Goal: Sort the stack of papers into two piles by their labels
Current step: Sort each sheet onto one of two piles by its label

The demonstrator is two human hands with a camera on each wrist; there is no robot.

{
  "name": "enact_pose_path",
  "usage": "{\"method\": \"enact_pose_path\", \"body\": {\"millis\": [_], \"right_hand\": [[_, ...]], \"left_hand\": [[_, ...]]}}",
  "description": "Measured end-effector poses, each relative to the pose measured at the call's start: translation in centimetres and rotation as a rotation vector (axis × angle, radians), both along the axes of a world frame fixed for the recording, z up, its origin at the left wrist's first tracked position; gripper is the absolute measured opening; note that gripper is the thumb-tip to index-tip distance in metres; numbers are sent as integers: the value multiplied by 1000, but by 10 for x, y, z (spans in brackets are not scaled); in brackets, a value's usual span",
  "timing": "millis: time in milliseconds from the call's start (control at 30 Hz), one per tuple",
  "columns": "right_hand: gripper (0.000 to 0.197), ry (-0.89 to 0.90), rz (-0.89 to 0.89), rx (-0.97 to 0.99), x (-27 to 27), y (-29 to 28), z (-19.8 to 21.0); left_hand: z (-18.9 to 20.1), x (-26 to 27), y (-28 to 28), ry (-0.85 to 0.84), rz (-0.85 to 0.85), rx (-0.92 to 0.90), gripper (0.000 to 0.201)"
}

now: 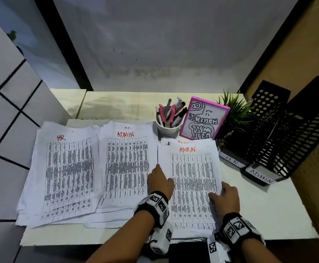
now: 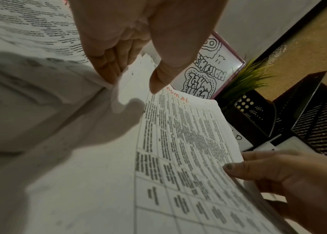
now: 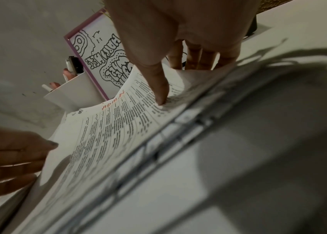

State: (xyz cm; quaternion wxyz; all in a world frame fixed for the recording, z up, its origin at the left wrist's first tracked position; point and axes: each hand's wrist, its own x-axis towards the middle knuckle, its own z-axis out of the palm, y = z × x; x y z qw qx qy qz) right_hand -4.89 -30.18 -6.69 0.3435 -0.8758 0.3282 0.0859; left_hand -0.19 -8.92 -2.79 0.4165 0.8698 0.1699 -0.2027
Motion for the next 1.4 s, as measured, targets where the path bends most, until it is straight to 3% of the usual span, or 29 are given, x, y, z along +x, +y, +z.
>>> {"method": "enact_pose_path", "body": {"millis": [133, 233, 333, 433, 600, 733, 867, 967, 1033, 1133, 1233, 1267, 1367, 1400], "right_hand": [[50, -15, -1, 10, -3, 3, 6], [23, -49, 16, 27, -4, 2, 4], [34, -71, 33, 36, -3, 1, -3], [34, -59, 47, 24, -3, -2, -6], [37, -46, 49, 63, -1, -4, -4], [17, -93, -28, 196, -3, -6, 2], [49, -204, -82, 293, 4, -3, 31], [23, -311, -78, 500, 12, 1, 68], [18, -287, -54, 674, 16, -2, 86], [27, -276, 12, 918, 22, -2, 103], [74, -246, 166, 911, 29, -5, 118], [75, -236, 211, 890, 32, -7, 119], [41, -186, 244, 886, 38, -4, 132], [43, -176, 259, 892, 38, -4, 131]], "left_hand": [[0, 3, 2, -89, 71, -47, 59], [5, 1, -1, -162, -53, 60, 55], [6, -4, -5, -247, -189, 174, 55], [3, -1, -5, -228, -143, 159, 49], [7, 13, 3, -104, -56, 24, 22], [15, 5, 7, -132, -52, -214, 25], [30, -5, 17, -49, 129, -637, 32], [45, -5, 32, -56, 180, -713, 16], [49, -2, 42, -89, 241, -725, 12], [56, 6, 55, -146, 283, -662, 12], [62, 13, 60, -180, 280, -640, 7], [65, 14, 62, -188, 279, -634, 9], [69, 14, 66, -179, 288, -640, 50], [71, 14, 67, -173, 304, -632, 56]]}}
